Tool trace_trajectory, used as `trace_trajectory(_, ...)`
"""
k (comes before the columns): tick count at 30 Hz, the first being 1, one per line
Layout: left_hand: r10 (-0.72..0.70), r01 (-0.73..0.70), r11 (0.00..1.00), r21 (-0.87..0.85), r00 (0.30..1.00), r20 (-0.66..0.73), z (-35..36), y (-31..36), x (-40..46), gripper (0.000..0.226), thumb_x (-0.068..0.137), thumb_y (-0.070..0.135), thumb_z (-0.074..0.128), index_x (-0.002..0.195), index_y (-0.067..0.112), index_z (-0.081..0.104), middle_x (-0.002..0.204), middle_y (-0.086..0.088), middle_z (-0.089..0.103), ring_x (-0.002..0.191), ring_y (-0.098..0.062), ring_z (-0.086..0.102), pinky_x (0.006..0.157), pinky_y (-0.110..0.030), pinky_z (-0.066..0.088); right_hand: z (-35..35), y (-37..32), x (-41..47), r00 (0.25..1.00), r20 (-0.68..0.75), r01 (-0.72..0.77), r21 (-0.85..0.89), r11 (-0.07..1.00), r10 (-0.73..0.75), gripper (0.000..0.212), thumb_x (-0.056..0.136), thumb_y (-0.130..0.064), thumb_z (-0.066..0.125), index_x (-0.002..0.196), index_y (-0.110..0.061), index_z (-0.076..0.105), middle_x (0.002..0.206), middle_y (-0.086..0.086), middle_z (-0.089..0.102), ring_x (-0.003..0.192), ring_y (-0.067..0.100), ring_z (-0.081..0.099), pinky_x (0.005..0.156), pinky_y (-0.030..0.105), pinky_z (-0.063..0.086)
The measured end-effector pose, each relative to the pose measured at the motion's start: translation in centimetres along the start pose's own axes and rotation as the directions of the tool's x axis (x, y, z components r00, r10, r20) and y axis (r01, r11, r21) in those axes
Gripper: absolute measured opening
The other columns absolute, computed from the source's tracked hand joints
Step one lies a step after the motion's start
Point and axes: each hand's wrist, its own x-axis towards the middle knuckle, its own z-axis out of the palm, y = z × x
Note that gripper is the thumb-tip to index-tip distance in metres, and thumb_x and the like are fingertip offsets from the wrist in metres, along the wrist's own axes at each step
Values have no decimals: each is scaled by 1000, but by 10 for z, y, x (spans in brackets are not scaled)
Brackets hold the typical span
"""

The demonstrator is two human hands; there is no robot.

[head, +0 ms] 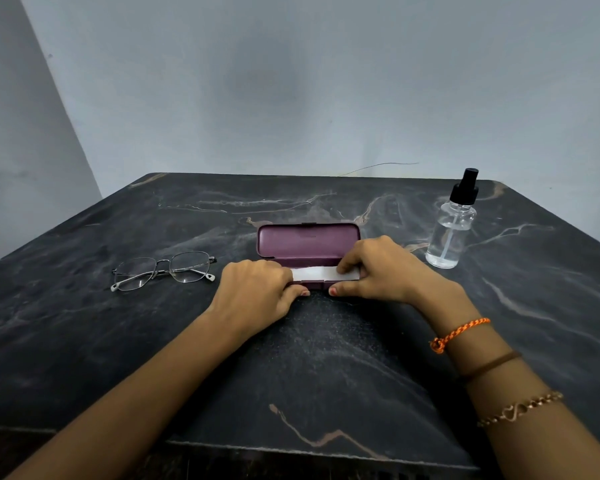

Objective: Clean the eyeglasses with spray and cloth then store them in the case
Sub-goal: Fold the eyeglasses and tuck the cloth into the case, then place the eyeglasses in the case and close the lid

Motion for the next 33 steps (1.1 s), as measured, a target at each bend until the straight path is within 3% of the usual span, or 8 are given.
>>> trace_trajectory(2,26,-27,999,-35,1000,-15,-1,-1,1,37,72,46,54,49,18,63,44,5,57,34,-17,53,47,-9,5,0,-1,-1,1000,2,-10,-40,999,10,50,74,-56,62,104,-16,69,108,1,68,99,20,59,79,32,49)
trace_trajectory(5,75,-76,991,-106,997,-15,1,-6,0,23,69,39,59,58,20,68,49,7,61,40,-14,57,43,-8,9,-1,-4,-3,999,-35,-7,-89,996,4,59,74,-67,52,85,-12,72,83,5,71,79,21,61,67,35,51)
trace_trajectory(9,78,-81,976,-201,997,-21,1,-11,-2,31,76,42,50,66,21,69,58,8,66,47,-13,60,40,-10,22,0,-6,-5,986,-165,-9,-47,999,1,59,88,-56,38,50,-11,41,49,5,38,49,22,38,45,29,26)
trace_trajectory(16,36,-81,940,-330,989,-141,-2,-11,-1,32,78,40,49,74,17,71,69,5,71,55,-13,64,47,-21,50,13,-12,-2,872,-488,28,-9,1000,-29,53,83,-50,36,62,-10,63,57,5,62,57,22,55,47,22,29)
trace_trajectory(20,17,-88,938,-334,977,-211,-4,-11,-2,28,80,36,51,79,16,71,76,4,72,64,-10,65,49,-22,50,20,-18,0,782,-619,109,25,994,-70,47,83,-48,37,72,-17,70,64,0,70,60,20,61,58,24,33)
trace_trajectory(25,-66,-52,941,-336,942,-329,-7,-17,0,24,83,29,54,81,12,71,79,2,72,70,-12,66,56,-24,48,25,-17,3,694,-718,123,46,991,-53,38,83,-38,40,102,-19,66,89,-1,71,88,20,57,76,27,28)
trace_trajectory(30,-215,37,925,-379,872,-440,-15,-27,2,22,84,25,54,91,10,70,89,-5,71,76,-18,66,60,-30,55,32,-31,4,637,-760,78,-102,992,-128,39,80,-29,47,112,-14,61,104,5,67,97,15,41,75,26,27)
trace_trajectory(33,-340,167,917,-363,802,-491,-22,-40,2,25,83,25,56,101,13,66,104,-10,63,89,-23,59,66,-26,47,42,-48,3,619,-734,73,-301,951,-279,38,78,-29,49,109,-12,62,105,8,66,96,20,41,77,32,29)
